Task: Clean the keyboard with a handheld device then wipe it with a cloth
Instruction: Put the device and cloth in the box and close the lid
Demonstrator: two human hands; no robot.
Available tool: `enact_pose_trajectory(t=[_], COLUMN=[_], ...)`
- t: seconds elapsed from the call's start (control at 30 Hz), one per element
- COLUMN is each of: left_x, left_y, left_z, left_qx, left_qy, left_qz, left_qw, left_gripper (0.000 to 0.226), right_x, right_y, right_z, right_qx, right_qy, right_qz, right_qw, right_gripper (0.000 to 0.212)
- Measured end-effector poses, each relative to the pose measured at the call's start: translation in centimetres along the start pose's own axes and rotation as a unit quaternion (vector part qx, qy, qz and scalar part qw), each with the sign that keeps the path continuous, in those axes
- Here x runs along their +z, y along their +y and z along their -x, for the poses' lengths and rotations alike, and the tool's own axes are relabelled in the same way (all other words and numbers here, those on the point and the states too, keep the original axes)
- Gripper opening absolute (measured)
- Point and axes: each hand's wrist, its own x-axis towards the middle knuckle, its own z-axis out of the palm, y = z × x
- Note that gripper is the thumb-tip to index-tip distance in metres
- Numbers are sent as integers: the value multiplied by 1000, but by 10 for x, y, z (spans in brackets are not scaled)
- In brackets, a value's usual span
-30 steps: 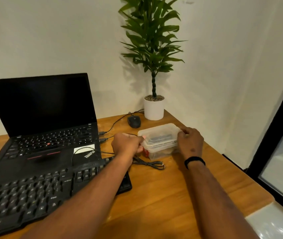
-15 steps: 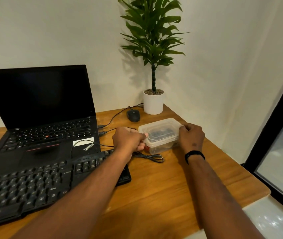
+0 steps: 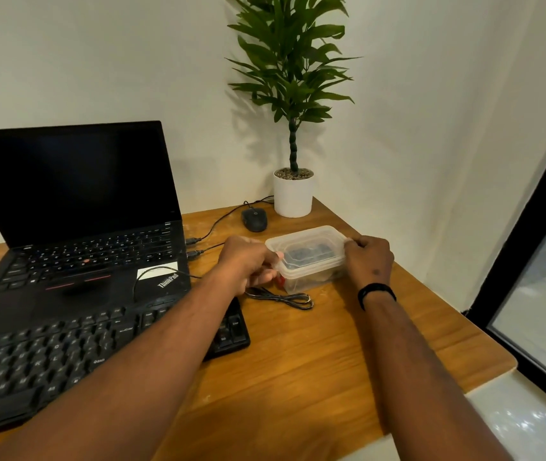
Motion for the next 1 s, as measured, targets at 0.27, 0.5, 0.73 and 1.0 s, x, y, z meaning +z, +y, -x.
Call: enact_pose_trajectory(t=[0.27,0.5,0.73,1.0], left_x=[-9,-4,13,15], left_y=[10,6,-5,7], left_z=[-5,-4,3,1], left_qx=[-57,-15,117,135], left_qy=[-61,20,150,116], left_qz=[-96,-53,-73,-199], left_qw=[992,998,979,964], left_gripper=[21,47,73,24], right_x=[-4,-4,-4,-4], right_y=[1,5,4,5], right_z=[-6,-6,-6,-10], right_qx=[25,41,63,84], right_qy=[-88,-96,-87,-99], right_qz=[-25,-48,-86,-102], right_qw=[996,993,991,986], right_gripper=[19,21,17,22])
